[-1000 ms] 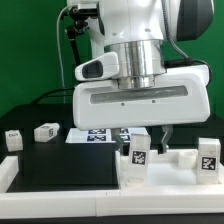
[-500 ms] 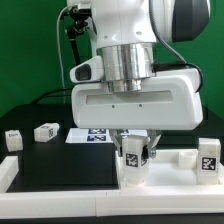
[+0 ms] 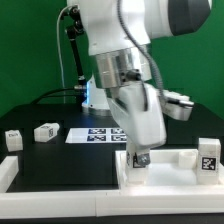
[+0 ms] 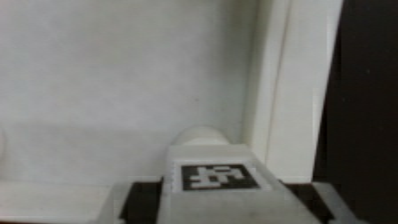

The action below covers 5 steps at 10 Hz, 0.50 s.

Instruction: Assemble square table

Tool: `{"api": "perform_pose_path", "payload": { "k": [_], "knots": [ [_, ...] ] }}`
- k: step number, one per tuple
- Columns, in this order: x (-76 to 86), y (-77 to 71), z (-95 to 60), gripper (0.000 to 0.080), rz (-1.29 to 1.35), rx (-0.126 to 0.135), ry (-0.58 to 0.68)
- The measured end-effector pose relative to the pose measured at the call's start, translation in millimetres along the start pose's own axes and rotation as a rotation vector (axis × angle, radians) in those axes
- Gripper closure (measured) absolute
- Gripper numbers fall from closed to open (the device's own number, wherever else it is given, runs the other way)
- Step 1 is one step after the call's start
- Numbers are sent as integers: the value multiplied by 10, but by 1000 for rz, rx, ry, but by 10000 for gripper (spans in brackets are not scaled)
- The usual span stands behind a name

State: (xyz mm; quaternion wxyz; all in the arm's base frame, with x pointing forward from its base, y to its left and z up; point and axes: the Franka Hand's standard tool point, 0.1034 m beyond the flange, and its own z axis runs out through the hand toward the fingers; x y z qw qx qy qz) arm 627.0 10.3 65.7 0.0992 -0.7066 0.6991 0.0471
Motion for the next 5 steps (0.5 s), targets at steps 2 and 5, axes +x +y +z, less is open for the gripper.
{"api": "perform_pose_path", "payload": {
  "k": [2, 5],
  "knots": [
    [-14, -6, 6, 437, -123, 6, 14],
    [-58, -12, -20, 182, -617, 1, 71]
  ]
}}
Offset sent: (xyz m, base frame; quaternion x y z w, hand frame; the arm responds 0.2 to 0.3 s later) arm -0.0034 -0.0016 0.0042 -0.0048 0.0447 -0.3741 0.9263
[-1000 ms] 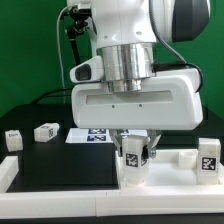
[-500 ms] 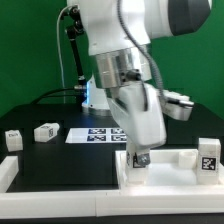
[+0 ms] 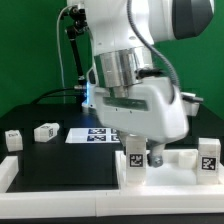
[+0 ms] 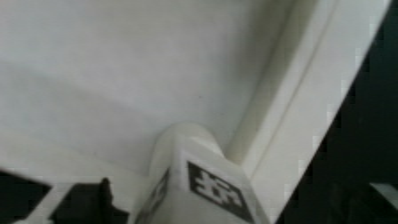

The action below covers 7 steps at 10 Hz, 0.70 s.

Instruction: Assemble square table

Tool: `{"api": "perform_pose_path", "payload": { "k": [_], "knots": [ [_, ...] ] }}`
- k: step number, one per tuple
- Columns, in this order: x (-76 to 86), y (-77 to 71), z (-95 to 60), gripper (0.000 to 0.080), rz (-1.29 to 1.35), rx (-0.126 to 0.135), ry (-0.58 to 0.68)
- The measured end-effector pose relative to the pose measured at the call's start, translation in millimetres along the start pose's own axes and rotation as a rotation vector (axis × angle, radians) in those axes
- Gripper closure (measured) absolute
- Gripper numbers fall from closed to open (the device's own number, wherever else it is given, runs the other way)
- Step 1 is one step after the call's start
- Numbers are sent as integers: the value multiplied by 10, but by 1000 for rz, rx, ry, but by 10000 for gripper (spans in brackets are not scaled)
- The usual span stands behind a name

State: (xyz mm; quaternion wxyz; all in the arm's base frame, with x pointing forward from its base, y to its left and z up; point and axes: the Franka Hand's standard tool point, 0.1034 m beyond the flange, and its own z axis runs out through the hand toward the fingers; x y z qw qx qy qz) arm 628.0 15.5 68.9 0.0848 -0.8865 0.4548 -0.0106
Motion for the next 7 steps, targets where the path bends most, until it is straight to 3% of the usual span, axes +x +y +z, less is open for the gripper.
{"api": "perform_pose_path", "payload": {
  "k": [3, 7],
  "knots": [
    [11, 21, 21, 160, -174, -3, -1],
    [64, 25, -102, 150, -852, -57, 39]
  ]
}}
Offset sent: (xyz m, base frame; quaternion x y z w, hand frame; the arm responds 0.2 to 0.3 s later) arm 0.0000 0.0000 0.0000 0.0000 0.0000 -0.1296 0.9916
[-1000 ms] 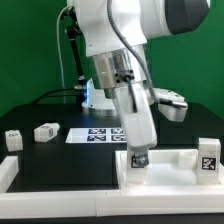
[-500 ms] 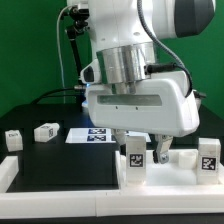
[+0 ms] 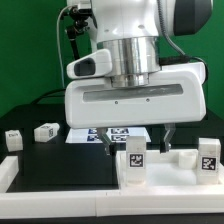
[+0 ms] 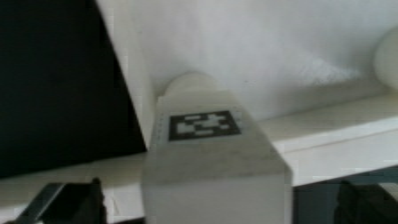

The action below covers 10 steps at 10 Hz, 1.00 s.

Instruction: Assemble square table

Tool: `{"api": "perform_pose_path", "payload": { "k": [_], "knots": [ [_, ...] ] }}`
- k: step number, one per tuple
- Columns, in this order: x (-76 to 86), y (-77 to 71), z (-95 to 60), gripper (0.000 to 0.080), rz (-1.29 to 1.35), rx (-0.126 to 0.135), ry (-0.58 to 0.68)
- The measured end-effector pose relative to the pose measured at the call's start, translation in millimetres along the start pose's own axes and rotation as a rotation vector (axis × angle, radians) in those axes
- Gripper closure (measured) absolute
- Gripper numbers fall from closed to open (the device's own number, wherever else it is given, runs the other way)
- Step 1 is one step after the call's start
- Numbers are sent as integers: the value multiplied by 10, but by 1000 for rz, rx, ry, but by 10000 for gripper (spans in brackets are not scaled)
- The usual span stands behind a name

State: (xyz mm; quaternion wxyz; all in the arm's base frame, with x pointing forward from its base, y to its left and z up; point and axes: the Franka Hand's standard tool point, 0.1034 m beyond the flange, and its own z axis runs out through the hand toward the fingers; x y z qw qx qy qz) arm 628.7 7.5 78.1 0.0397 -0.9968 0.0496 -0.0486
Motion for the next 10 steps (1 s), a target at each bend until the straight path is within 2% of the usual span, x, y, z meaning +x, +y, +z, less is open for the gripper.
{"api": "perform_pose_path", "payload": {
  "k": [2, 3, 4, 5, 7, 10],
  "knots": [
    [-6, -1, 13, 153, 51, 2, -2],
    [-6, -3, 14, 306, 83, 3, -2],
    [-8, -9, 15, 306, 152, 4, -2],
    [-9, -10, 16, 488, 225, 5, -3],
    [-11, 23, 27, 505, 382, -1, -8],
    [-8, 38, 34, 506, 820, -20, -17]
  ]
}}
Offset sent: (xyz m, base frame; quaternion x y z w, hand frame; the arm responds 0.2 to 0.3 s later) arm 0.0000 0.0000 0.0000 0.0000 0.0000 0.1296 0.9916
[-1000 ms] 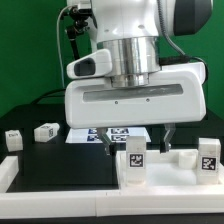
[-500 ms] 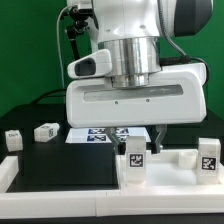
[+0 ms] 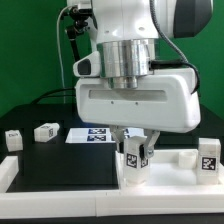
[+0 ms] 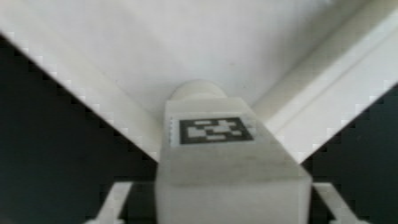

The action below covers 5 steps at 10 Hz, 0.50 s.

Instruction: Assemble square table

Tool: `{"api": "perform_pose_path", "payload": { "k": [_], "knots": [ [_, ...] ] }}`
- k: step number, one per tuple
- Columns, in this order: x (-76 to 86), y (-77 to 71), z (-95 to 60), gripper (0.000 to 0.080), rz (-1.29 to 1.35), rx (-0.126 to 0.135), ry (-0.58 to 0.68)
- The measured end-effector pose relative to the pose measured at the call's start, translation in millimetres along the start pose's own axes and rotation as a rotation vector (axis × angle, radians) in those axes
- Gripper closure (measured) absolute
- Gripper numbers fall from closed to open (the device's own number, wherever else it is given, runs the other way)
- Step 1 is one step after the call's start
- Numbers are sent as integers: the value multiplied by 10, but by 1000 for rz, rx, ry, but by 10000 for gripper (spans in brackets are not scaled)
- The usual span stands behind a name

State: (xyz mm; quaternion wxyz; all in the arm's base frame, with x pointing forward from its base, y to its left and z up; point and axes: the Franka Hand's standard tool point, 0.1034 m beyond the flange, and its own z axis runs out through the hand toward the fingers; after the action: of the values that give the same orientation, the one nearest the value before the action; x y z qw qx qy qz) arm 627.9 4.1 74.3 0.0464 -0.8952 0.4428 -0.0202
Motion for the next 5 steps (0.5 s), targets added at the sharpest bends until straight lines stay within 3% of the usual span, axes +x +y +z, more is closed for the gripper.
{"api": "perform_pose_path", "payload": {
  "k": [1, 3, 5],
  "knots": [
    [10, 3, 4, 506, 232, 7, -22],
    [28, 34, 13, 505, 586, 52, -88],
    [25, 37, 17, 505, 729, 56, -105]
  ]
}}
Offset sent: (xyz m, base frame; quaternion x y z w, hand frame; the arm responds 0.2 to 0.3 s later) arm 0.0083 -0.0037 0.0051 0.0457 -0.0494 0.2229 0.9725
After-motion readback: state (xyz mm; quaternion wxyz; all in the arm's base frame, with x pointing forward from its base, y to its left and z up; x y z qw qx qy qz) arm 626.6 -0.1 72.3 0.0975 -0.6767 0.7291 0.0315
